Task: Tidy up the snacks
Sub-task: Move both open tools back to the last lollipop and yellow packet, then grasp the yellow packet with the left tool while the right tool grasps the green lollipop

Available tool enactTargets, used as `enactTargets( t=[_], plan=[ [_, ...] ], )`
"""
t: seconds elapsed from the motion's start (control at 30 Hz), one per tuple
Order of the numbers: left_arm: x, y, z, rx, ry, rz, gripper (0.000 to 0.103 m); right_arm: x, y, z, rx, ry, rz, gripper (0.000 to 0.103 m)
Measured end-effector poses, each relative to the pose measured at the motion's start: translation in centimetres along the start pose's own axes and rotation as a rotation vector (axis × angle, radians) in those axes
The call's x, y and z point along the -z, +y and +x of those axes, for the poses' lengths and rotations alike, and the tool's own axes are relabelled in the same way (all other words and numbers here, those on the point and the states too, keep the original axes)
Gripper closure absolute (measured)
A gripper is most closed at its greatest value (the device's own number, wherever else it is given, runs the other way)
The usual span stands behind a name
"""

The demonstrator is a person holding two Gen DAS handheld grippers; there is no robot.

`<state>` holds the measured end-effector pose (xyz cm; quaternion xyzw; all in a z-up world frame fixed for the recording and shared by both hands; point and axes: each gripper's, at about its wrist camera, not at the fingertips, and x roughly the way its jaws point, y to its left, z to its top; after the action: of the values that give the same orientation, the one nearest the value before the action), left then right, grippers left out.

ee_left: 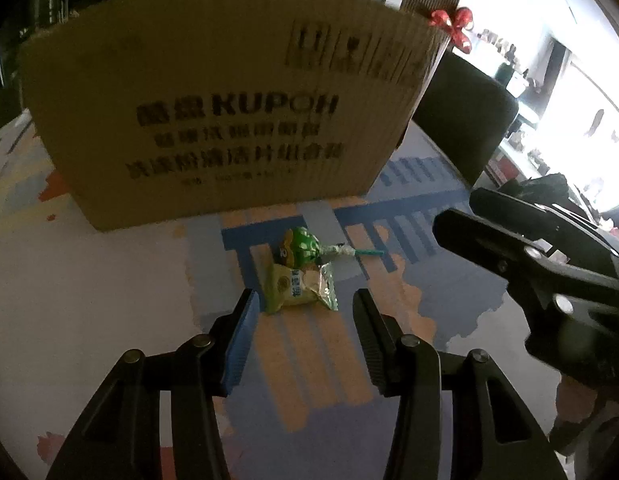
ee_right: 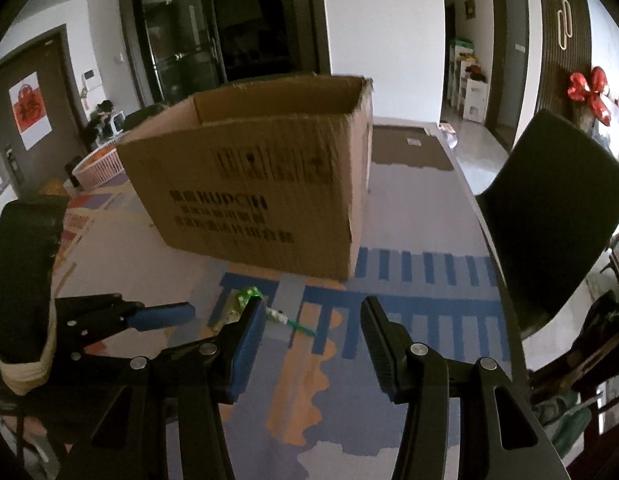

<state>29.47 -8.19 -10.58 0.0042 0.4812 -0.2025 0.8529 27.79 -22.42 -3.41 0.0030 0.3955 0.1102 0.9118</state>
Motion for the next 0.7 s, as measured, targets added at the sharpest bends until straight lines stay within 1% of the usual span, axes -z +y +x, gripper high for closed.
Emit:
enactTargets(
  t=[0.13,0.3,0.37,0.5,0.63,0.7],
  plan=[
    [-0.1,-0.4,1.2,-0.002,0.024,-0.025,0.058,0.6,-0.4,0.8,-0.001,0.023,0.016,0.052],
    [-0.3,-0.7,1.7,-0.021,0.015,-0.028,0.06,1.1,-1.0,1.5,0.0,0.043,0.033,0.052],
    [-0.4,-0.9,1.8,-0.029,0.014,-0.018,0.064,1.2,-1.1,1.7,0.001,0.048,0.034,0.052],
    [-0.8,-1.0,2.1,-0.044,0.007,0.0,0.068,1.2,-1.2,1.9,0.001,0.053,0.032,0.052],
    [-1.0,-1.1,2.6,-0.028,0.002,-0.001,0.075,1.2,-1.0,2.0,-0.002,0.058,0.029,0.052],
    [-0.8,-0.7,2.3,-0.024,0.004,0.001,0.076,1.2,-0.7,2.2,-0.008,0.061,0.025,0.052]
  ],
)
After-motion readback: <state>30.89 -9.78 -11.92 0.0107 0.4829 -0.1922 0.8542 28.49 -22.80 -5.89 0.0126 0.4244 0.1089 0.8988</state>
